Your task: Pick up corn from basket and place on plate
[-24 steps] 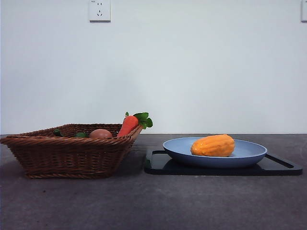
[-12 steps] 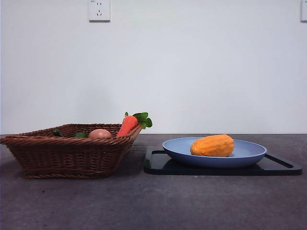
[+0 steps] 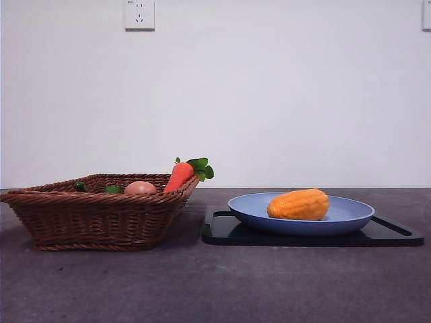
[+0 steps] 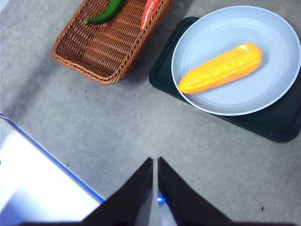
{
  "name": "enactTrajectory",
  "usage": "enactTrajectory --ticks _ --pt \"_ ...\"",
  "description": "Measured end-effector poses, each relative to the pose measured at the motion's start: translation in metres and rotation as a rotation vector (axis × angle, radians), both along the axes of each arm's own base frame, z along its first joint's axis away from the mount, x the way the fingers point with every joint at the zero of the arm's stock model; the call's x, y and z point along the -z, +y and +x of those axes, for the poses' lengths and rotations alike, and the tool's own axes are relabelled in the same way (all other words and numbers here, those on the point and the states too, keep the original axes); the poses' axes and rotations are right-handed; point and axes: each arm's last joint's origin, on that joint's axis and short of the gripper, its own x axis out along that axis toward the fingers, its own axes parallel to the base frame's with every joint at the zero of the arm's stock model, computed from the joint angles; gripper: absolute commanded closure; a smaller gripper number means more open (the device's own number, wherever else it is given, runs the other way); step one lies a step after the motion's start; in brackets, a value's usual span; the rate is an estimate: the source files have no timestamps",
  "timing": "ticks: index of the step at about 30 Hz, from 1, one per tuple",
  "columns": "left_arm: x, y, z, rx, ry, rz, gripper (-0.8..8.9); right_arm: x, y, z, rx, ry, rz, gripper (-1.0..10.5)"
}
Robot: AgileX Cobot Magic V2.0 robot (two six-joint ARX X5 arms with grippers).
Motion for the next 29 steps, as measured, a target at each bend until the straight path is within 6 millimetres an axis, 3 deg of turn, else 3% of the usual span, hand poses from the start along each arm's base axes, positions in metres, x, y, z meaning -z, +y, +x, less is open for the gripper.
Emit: enactTrajectory --ticks 6,11,20,29 --pt "0.059 0.001 -0.01 -0.01 0.054 -0.027 8.06 0.0 0.0 0.0 0.0 0.0 0.0 9.4" --pt "0.093 0.0 -0.014 -0.013 0.081 -0.051 8.06 0.0 0.0 0.0 0.0 0.0 0.0 9.4" --pt "0.117 0.0 -0.017 -0.02 0.143 -0.079 8.06 0.0 0.0 0.0 0.0 0.0 0.0 9.4" --pt "0.126 0.001 -0.019 -0.036 0.234 -0.098 8.06 0.0 0.0 0.0 0.0 0.0 0.0 9.4"
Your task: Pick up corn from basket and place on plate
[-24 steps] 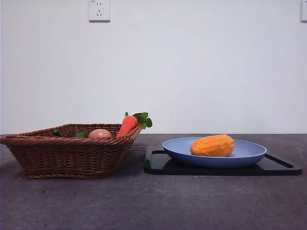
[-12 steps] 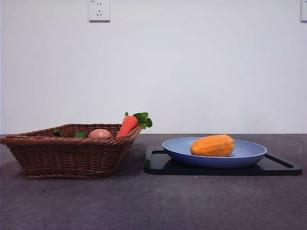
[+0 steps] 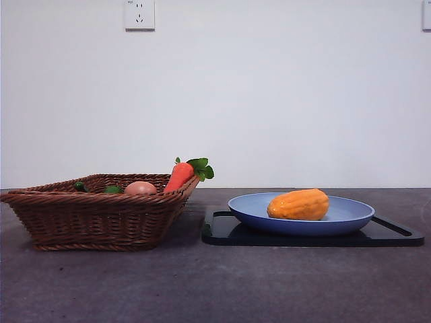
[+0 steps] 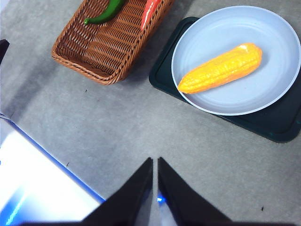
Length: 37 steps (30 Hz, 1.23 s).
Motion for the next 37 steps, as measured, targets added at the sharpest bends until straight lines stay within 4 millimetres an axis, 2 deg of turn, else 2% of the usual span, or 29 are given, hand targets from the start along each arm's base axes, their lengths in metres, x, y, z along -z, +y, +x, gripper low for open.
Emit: enactTrajectory --ticks 34,37 --pt "0.0006 0.0 0.0008 -0.006 -0.008 -0.041 8.06 0.0 0.0 0.0001 -0.003 -0.003 -0.002 9.4" --pt "0.0006 0.0 0.0008 -0.006 -0.008 -0.041 8.06 -0.0041 -0.0012 0.0018 -0.013 -0.078 -0.006 9.4"
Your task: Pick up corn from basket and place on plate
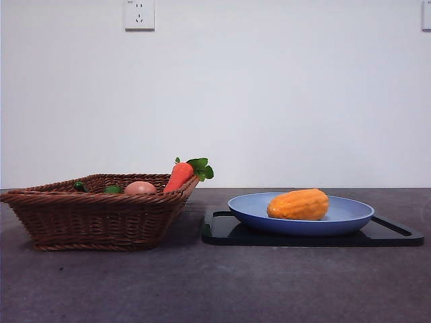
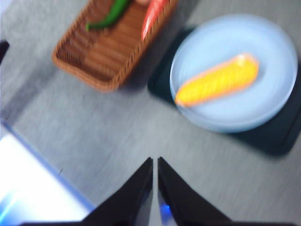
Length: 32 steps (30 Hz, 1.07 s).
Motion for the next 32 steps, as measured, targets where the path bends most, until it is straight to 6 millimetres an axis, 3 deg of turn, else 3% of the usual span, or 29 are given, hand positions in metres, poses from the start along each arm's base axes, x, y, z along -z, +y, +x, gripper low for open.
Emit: enactTrajectory --ticks 5,9,16,23,28,32 --pt "0.0 0.0 0.0 0.0 0.0 0.0 8.06 -0.013 -0.011 -0.003 0.022 -0.354 0.004 9.4" --pt "0.0 0.0 0.0 0.0 0.0 0.0 8.06 -0.001 -0.02 -0.01 0.038 -0.597 0.043 9.4" --pt "0.0 0.0 0.0 0.0 0.0 0.0 8.06 0.071 -0.037 -0.02 0.171 -0.81 0.003 9.4" --pt "0.0 0.0 0.0 0.0 0.0 0.0 8.06 0.137 -0.042 -0.03 0.343 -0.819 -0.079 9.4" --pt "0.0 0.0 0.0 0.0 0.0 0.0 8.06 0.166 -0.044 -0.036 0.427 -0.806 -0.122 9.4" --pt "0.0 0.0 0.0 0.0 0.0 0.0 8.06 0.176 -0.044 -0.039 0.431 -0.823 -0.121 9.4"
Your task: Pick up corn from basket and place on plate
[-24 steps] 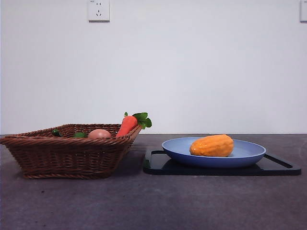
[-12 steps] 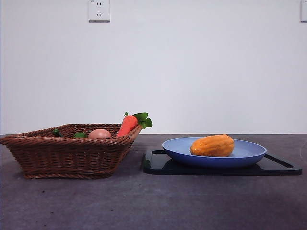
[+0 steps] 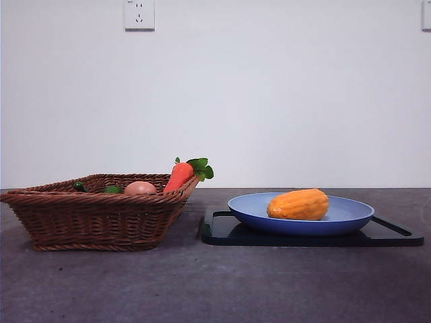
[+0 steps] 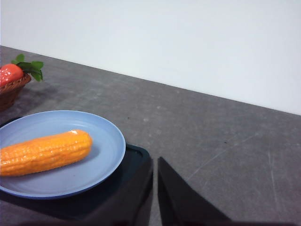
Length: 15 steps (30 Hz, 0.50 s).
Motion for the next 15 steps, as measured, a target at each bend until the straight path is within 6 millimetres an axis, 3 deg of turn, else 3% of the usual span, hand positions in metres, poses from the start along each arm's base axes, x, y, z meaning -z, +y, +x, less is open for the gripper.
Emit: enactTrajectory --ticks 15 --pt "0.0 0.0 0.0 0.0 0.0 0.0 8.06 0.029 0.001 -0.007 0.002 0.106 0.034 9.4"
